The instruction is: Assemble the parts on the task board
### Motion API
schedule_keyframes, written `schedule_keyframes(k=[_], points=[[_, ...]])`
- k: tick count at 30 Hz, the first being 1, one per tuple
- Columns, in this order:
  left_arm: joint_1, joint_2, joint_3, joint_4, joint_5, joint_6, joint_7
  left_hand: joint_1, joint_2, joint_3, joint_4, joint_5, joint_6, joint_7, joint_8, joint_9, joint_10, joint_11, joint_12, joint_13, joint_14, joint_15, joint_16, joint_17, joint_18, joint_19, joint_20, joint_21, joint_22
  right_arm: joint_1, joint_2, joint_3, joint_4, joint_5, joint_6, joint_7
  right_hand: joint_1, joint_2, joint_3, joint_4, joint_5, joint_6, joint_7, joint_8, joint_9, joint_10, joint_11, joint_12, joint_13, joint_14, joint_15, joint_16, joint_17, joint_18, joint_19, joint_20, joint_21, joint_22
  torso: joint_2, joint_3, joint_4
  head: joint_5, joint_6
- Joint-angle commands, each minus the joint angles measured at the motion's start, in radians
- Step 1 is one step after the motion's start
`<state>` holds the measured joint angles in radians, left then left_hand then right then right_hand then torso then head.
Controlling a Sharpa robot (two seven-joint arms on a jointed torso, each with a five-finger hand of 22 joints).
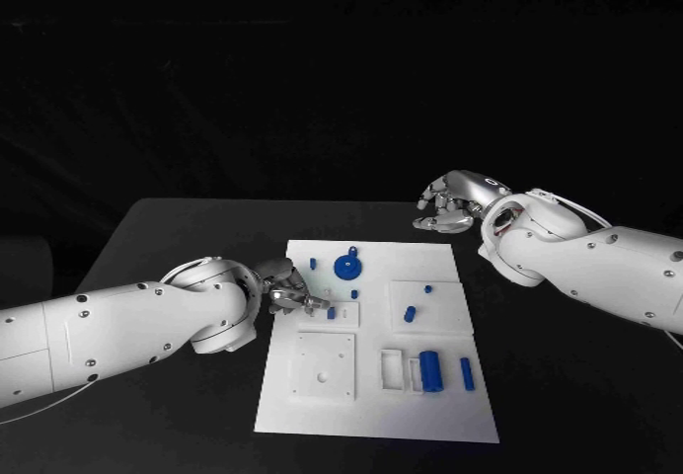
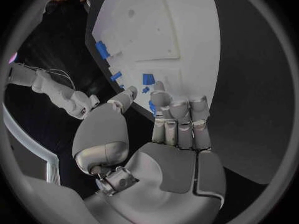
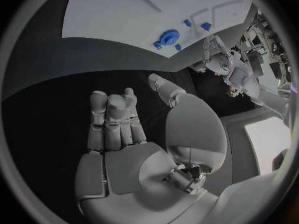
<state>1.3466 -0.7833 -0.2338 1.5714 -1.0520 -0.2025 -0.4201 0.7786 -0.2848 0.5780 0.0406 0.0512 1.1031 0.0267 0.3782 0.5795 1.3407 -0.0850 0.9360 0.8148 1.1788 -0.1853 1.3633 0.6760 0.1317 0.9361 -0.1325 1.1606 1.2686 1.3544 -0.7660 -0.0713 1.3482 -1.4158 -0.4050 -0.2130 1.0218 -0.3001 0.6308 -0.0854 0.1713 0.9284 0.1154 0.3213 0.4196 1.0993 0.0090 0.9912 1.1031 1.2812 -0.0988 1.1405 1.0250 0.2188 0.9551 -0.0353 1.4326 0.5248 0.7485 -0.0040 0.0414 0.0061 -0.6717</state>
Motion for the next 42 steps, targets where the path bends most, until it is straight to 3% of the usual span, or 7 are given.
schedule_keyframes(k=[1,10,22,42], points=[[0.004,0.005,0.001,-0.001,0.062,0.018,0.022,0.016,0.003,0.003,-0.001,0.001,-0.009,0.006,-0.006,-0.003,-0.002,0.006,-0.008,-0.005,-0.006,0.004,-0.006,-0.003,-0.020,-0.007,-0.117,-0.005,-0.003,0.000,0.000,0.000,0.000,-0.008,0.009,0.002,0.003,0.001,-0.004,0.003,0.006,-0.001,0.004,0.001,0.001,0.000,-0.003,0.004,-0.001,0.005,-0.004,-0.004,0.001,0.043,0.007,0.001,-0.007,0.001,-0.001,0.0005,0.0008,0.001,0.001],[0.005,0.037,-0.002,-0.015,0.066,0.074,0.015,0.044,0.017,0.003,0.000,0.005,-0.018,0.011,-0.016,-0.008,0.002,0.011,-0.014,-0.010,-0.004,0.008,-0.009,-0.004,-0.025,-0.007,-0.114,-0.008,-0.005,0.000,0.003,0.000,-0.001,-0.008,0.011,0.002,0.003,0.001,-0.005,0.003,0.006,-0.002,0.004,0.001,0.001,0.000,-0.003,0.004,-0.001,0.005,-0.004,-0.004,0.001,0.043,0.007,0.001,-0.007,0.001,0.001,0.0001,0.0002,0.003,0.001],[0.004,0.079,-0.003,-0.040,0.005,0.089,0.012,0.057,0.030,-0.004,0.000,0.004,-0.016,0.011,-0.018,-0.009,0.005,0.011,-0.014,-0.010,-0.002,0.009,-0.008,-0.002,-0.027,-0.005,-0.114,-0.006,-0.005,0.000,0.005,0.000,0.000,-0.008,0.011,0.002,0.002,0.001,-0.005,0.004,0.006,-0.002,0.004,0.000,0.001,0.000,-0.002,0.005,-0.002,0.006,-0.004,-0.004,0.001,0.043,0.007,0.001,-0.007,0.001,0.001,0.0002,-0.0015,0.003,-0.001],[0.000,0.099,-0.004,-0.077,-0.019,0.115,-0.004,0.063,0.047,-0.024,0.023,0.003,0.015,0.000,-0.005,-0.004,0.022,0.000,-0.006,-0.006,0.014,-0.001,0.003,0.004,-0.025,0.007,-0.120,0.002,-0.004,0.000,0.004,0.000,0.002,-0.008,0.012,0.002,0.002,0.001,-0.006,0.005,0.006,-0.002,0.004,0.001,0.002,0.000,-0.002,0.005,-0.002,0.006,-0.004,-0.005,0.002,0.043,0.007,0.001,-0.007,0.002,0.002,0.0000,-0.0008,-0.003,-0.005]])
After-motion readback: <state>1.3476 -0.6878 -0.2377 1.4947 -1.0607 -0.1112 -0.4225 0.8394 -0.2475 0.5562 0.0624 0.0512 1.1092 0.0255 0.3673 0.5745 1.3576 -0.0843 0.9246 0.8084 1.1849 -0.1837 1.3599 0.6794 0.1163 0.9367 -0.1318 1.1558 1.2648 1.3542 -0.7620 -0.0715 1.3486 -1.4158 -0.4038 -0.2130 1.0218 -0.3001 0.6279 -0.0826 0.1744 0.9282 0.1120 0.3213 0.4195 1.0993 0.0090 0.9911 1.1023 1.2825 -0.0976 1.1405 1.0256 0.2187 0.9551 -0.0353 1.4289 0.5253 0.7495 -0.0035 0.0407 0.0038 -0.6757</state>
